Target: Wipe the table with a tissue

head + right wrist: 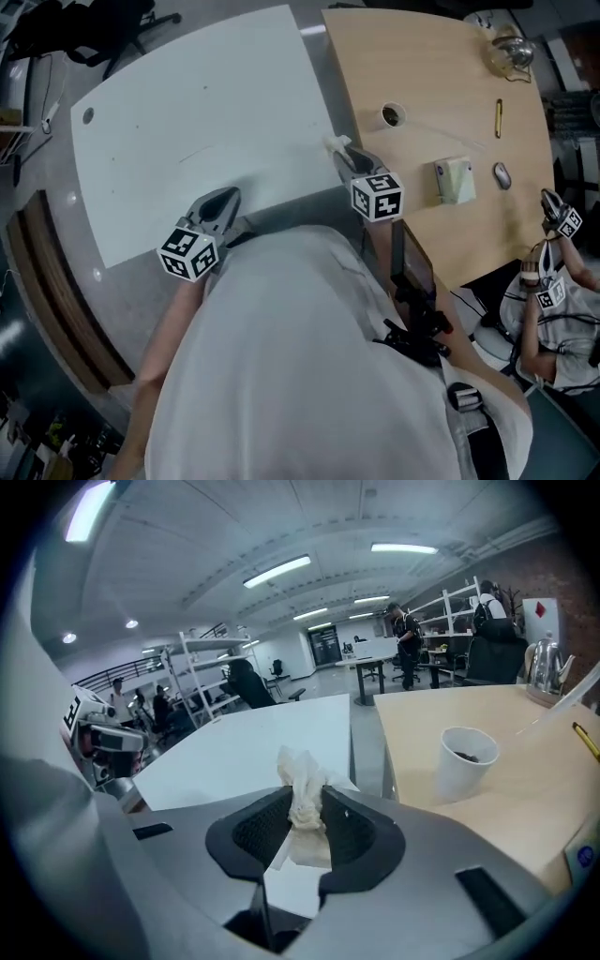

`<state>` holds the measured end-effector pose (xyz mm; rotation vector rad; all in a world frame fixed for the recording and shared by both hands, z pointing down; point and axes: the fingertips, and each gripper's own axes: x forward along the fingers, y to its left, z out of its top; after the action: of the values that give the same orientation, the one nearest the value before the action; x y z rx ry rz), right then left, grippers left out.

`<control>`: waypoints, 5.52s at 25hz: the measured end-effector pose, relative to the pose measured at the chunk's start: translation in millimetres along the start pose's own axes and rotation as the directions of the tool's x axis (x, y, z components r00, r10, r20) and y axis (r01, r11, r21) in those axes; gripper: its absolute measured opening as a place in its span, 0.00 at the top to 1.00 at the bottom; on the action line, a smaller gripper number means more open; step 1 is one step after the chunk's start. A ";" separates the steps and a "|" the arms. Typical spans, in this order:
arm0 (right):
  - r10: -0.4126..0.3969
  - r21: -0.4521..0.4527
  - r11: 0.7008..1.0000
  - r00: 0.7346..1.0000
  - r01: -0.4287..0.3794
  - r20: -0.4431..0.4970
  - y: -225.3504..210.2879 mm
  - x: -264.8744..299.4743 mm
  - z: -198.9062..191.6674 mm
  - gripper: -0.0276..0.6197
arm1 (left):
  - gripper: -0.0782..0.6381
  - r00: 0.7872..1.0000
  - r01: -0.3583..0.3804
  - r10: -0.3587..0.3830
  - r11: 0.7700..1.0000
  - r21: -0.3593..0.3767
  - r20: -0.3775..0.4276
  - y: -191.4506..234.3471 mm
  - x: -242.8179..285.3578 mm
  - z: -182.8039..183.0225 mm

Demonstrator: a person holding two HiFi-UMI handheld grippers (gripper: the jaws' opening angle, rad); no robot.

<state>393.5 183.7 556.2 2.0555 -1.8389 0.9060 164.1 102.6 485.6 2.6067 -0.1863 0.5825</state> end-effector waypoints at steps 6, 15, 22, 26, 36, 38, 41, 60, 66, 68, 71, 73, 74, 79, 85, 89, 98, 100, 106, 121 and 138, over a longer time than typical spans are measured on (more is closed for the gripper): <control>-0.027 -0.021 0.999 0.999 0.026 -0.017 13.2 -4.0 13.4 0.80 | 0.88 1.000 0.014 -0.014 1.000 -0.013 0.021 13.3 -14.8 5.5; -0.059 -0.026 0.998 0.997 0.057 -0.058 13.1 -5.3 1.7 0.80 | 0.88 0.997 0.058 -0.057 0.998 -0.024 0.044 8.6 -7.8 7.9; -0.067 -0.028 0.998 0.995 0.065 -0.076 -2.2 2.0 4.5 0.80 | 0.88 0.998 0.041 -0.039 0.998 -0.054 0.043 6.2 -6.5 -2.1; -0.068 -0.023 0.998 0.994 0.066 -0.086 -5.7 5.5 5.1 0.80 | 0.88 0.999 0.032 -0.030 0.997 -0.072 0.035 7.7 -5.9 -6.8; -0.080 -0.037 0.996 0.988 0.076 -0.132 -34.2 35.1 11.7 0.80 | 0.88 0.999 0.029 -0.027 0.996 -0.082 0.026 1.7 17.4 -3.7; -0.077 -0.059 0.996 0.986 0.069 -0.148 -38.9 45.5 14.5 0.80 | 0.88 0.999 0.028 -0.026 0.997 -0.078 0.026 -1.1 21.7 -1.4; -0.074 -0.110 0.992 0.981 0.055 -0.177 -43.0 60.6 17.9 0.80 | 0.88 1.000 0.017 -0.016 0.997 -0.075 0.024 -2.4 24.0 -0.8; -0.174 -0.485 0.874 0.944 0.018 -0.279 -36.1 88.3 8.9 0.82 | 0.88 0.999 -0.030 0.035 0.993 -0.115 0.033 5.1 10.2 -10.0; -0.159 -0.468 0.884 0.943 0.005 -0.291 -19.8 90.6 3.2 0.82 | 0.88 0.999 -0.034 0.038 0.993 -0.113 0.033 8.1 0.7 -13.4; -0.158 -0.462 0.887 0.944 0.007 -0.291 -12.7 91.2 0.4 0.82 | 0.88 0.999 -0.034 0.038 0.993 -0.111 0.035 9.9 -3.4 -13.4; -0.165 -0.430 0.902 0.943 0.025 -0.291 -4.2 91.1 -3.1 0.82 | 0.88 0.999 -0.027 0.031 0.994 -0.104 0.035 12.4 -11.3 -14.1; -0.170 -0.407 0.913 0.941 0.037 -0.294 0.4 90.8 -5.5 0.82 | 0.88 0.999 -0.021 0.024 0.995 -0.099 0.032 14.9 -17.0 -15.1; -0.170 -0.394 0.918 0.940 0.042 -0.296 2.5 90.8 -6.7 0.82 | 0.88 0.999 -0.018 0.021 0.995 -0.096 0.032 16.5 -19.7 -15.5; -0.141 -0.282 0.958 0.942 0.052 -0.304 14.1 91.1 -11.8 0.82 | 0.88 0.999 0.003 0.000 0.996 -0.091 0.033 27.0 -30.9 -17.1; -0.018 -0.138 0.990 0.970 -0.015 -0.241 34.8 80.0 0.3 0.82 | 0.88 0.999 0.023 -0.021 0.997 -0.079 0.035 38.0 -41.4 -16.1; -0.179 -0.040 0.984 0.965 0.174 -0.194 -19.1 65.6 11.7 0.82 | 0.88 0.999 0.019 -0.016 0.997 -0.073 0.043 46.7 -46.0 -9.4; -0.356 -0.109 0.934 0.900 0.340 -0.251 -48.5 88.3 11.2 0.82 | 0.88 0.999 -0.008 0.011 0.997 -0.076 0.041 50.2 -62.0 -12.6; -0.373 -0.096 0.928 0.896 0.361 -0.241 -44.3 94.4 15.5 0.82 | 0.88 0.999 -0.022 0.026 0.997 -0.080 0.041 56.4 -67.5 -13.3; -0.256 -0.141 0.964 0.930 0.225 -0.266 -5.0 115.0 13.7 0.82 | 0.88 0.999 -0.019 0.022 0.996 -0.085 0.042 68.1 -77.0 -15.2; -0.072 0.092 0.991 0.962 0.099 -0.263 75.3 75.9 -3.4 0.82 | 0.88 0.994 0.093 -0.091 0.995 -0.030 0.056 90.8 -105.7 -17.6; 0.024 -0.103 0.994 0.978 -0.046 -0.207 93.7 143.8 57.6 0.82 | 0.88 0.993 -0.075 0.084 0.991 -0.109 0.083 117.9 -118.9 -12.3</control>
<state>322.6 18.1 574.6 1.7985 -1.7783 0.9670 25.8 7.6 492.2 2.5330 -0.3415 0.4723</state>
